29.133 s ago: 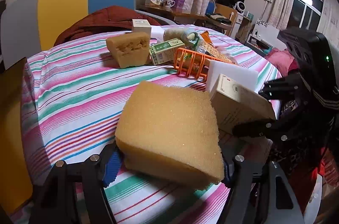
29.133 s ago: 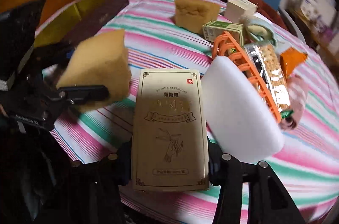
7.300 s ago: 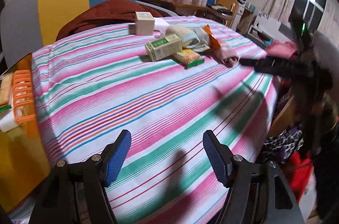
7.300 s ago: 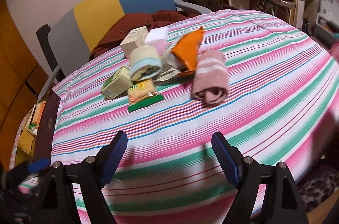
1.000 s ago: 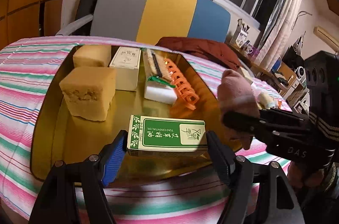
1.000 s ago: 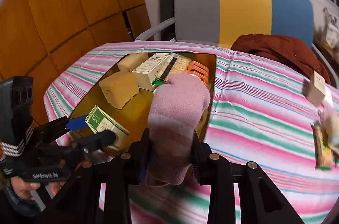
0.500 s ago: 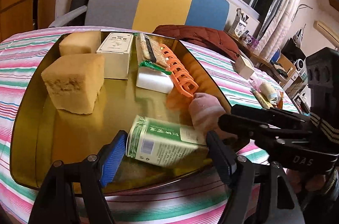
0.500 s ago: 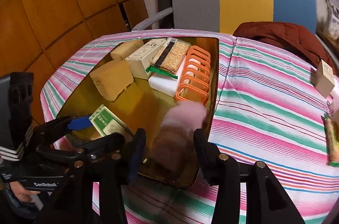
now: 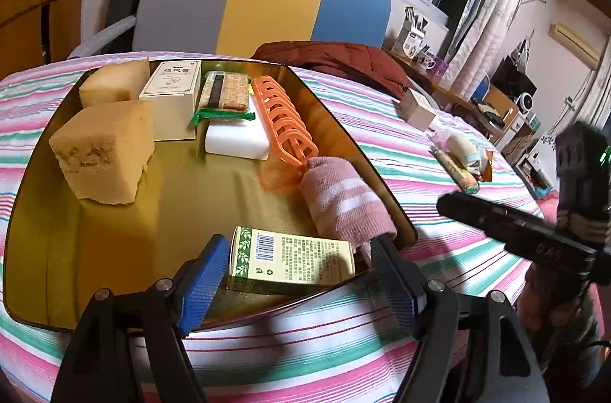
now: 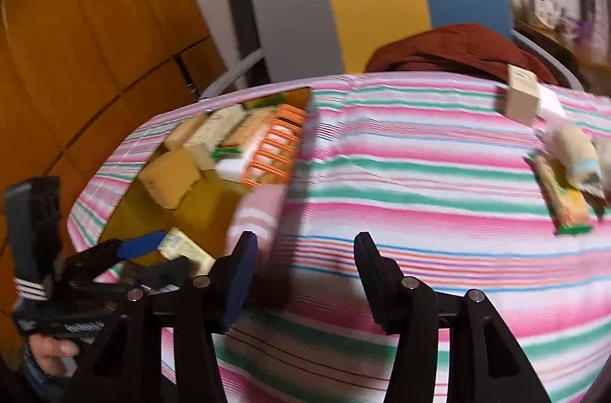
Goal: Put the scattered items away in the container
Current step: 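Open both tools to release the green box and pink towel in the tin, then withdraw both open tools from the tin toward the remaining items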
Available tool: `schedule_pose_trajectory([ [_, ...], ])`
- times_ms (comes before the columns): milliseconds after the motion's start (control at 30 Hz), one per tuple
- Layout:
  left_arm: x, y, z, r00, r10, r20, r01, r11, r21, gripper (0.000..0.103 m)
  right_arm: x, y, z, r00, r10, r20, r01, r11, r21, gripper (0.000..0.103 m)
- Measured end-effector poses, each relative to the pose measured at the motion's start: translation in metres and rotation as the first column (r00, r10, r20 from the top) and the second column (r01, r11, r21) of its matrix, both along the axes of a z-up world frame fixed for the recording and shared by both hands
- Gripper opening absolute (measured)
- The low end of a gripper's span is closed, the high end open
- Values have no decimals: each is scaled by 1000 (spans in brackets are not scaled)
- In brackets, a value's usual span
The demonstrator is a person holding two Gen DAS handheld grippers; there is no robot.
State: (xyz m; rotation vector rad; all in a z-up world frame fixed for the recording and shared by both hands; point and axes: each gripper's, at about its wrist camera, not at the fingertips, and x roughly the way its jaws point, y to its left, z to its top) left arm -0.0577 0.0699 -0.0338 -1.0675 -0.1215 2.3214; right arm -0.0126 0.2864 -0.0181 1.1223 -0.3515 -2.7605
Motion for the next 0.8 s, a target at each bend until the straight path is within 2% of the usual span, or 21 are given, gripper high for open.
schedule_pose_trajectory([
  [133, 5, -2, 4, 1000, 7, -12, -7, 1000, 16, 79, 9, 22, -14, 998, -61, 33, 60, 998, 7, 58],
  [300, 13, 2, 10, 1000, -14, -19, 15, 999, 40, 79, 24, 69, -30, 979, -176, 99, 177, 984, -1, 62],
  [500, 31, 32, 17, 993, -114, -36, 115, 993, 30, 79, 40, 138, -25, 947, -290, 135, 290, 957, 20, 65],
  [667, 54, 73, 20, 965, -256, -57, 256, 967, -12, 79, 46, 187, -8, 925, -352, 143, 344, 936, 79, 68],
  [733, 63, 91, 22, 949, -307, -67, 305, 952, -28, 79, 47, 201, -4, 920, -363, 149, 352, 931, 97, 71],
  [800, 73, 113, 23, 924, -374, -81, 371, 927, -55, 79, 46, 219, 2, 909, -387, 158, 373, 921, 111, 71],
])
